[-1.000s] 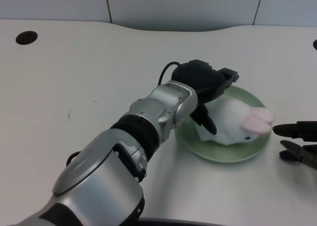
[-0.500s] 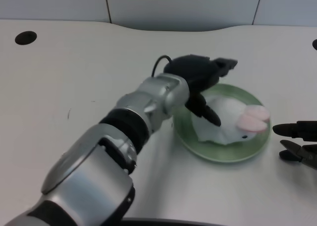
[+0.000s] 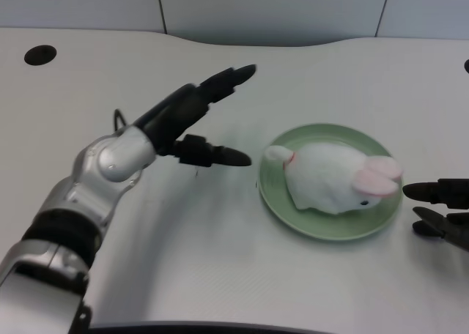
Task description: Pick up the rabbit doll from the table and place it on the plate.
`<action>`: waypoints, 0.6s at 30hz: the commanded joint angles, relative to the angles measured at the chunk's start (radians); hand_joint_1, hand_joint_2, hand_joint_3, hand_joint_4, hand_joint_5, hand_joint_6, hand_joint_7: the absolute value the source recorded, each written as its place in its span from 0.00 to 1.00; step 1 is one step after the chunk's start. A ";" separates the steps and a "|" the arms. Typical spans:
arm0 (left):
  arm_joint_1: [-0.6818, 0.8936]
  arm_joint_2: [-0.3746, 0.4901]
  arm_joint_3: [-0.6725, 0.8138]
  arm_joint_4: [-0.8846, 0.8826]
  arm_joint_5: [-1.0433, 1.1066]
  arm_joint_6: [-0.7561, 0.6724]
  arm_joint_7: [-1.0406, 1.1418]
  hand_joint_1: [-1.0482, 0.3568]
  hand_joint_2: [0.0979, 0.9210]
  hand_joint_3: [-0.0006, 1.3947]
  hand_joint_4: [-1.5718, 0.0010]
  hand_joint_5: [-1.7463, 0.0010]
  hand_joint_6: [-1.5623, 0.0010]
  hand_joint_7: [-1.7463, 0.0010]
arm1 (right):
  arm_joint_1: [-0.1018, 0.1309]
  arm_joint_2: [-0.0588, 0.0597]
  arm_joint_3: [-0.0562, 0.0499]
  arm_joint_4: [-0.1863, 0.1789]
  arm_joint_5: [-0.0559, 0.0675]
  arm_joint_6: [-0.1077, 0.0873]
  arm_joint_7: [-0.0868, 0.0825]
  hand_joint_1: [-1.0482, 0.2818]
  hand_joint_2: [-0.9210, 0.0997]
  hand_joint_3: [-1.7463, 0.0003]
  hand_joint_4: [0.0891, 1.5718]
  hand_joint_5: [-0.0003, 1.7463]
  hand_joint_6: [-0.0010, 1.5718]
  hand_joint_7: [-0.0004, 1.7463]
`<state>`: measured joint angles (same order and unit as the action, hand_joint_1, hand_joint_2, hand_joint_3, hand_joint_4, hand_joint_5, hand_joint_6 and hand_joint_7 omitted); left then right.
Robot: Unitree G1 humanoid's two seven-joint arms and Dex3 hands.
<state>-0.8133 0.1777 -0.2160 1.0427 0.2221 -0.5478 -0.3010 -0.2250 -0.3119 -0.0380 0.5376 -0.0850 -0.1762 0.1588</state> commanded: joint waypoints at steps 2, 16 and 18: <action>0.190 0.029 0.104 -0.148 -0.159 0.043 -0.100 0.23 1.00 0.05 0.90 0.95 0.93 0.98 | 0.015 -0.003 -0.004 -0.016 -0.004 0.011 -0.012 0.43 0.00 0.88 0.67 0.00 0.60 0.00; 0.606 0.025 0.262 -0.565 -0.321 0.359 -0.056 0.36 1.00 0.27 0.58 0.67 0.62 0.94 | 0.039 -0.002 -0.015 -0.053 0.016 0.023 0.001 0.42 0.00 0.88 0.67 0.01 0.60 0.00; 0.629 0.027 0.279 -0.581 -0.331 0.380 -0.053 0.34 1.00 0.31 0.61 0.47 0.56 0.95 | 0.037 -0.003 -0.015 -0.049 0.017 0.020 0.001 0.42 0.00 0.88 0.67 0.01 0.59 0.00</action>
<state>-0.2096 0.1919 0.0440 0.4765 -0.0957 -0.1873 -0.3774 -0.1974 -0.3062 -0.0387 0.4909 -0.0791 -0.1589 0.1590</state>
